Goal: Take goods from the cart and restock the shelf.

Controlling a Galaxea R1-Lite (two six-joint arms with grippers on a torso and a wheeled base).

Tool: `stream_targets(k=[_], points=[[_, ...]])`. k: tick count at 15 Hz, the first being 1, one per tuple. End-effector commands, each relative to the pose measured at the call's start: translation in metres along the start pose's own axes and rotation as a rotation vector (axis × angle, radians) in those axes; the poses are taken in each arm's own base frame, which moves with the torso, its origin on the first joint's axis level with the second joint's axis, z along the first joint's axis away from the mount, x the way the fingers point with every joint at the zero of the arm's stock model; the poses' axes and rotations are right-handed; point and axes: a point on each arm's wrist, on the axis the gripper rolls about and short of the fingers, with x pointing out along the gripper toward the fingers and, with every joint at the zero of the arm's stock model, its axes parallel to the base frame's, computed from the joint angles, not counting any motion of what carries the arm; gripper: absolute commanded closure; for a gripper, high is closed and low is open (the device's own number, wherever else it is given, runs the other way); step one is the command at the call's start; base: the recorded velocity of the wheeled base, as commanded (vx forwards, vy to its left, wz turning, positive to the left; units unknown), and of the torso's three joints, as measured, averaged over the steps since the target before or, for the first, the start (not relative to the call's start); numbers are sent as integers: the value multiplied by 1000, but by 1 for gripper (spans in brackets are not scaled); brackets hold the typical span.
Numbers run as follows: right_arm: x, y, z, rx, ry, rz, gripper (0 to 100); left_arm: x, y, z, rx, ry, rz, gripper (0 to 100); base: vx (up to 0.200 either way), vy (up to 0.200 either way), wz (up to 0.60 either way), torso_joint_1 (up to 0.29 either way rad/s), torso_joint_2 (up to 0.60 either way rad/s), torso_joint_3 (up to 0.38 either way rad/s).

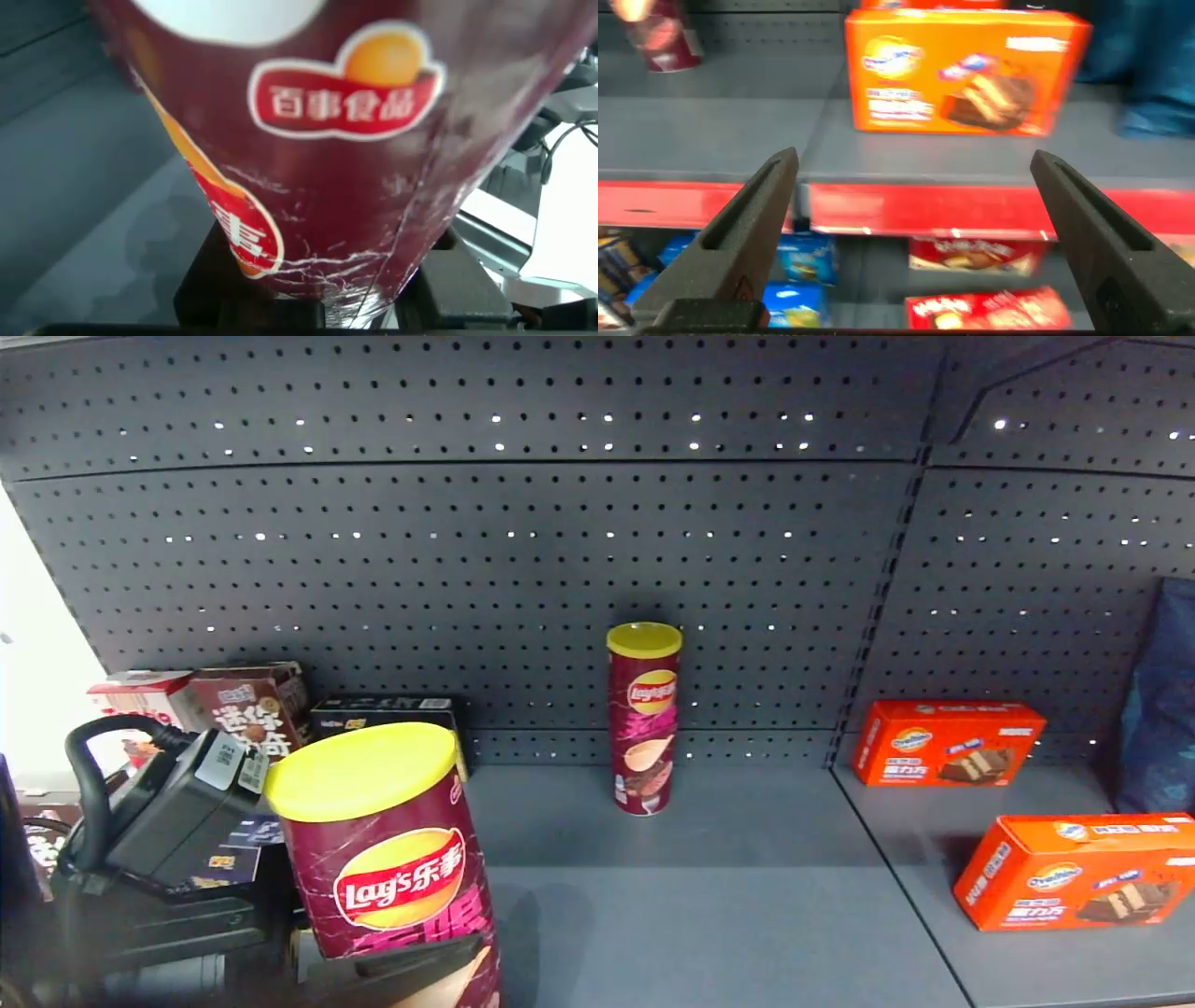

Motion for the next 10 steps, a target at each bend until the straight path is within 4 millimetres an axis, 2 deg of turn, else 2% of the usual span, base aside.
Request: stream_targets(k=[1, 10], points=[[0, 0, 0, 0, 1, 1, 0, 0, 1, 0, -4, 2, 3, 100, 0, 0, 0, 0, 0, 0], [2, 0, 3, -8, 31, 7, 0, 0, 1, -3, -11, 11, 9, 100, 0, 0, 0, 0, 0, 0]])
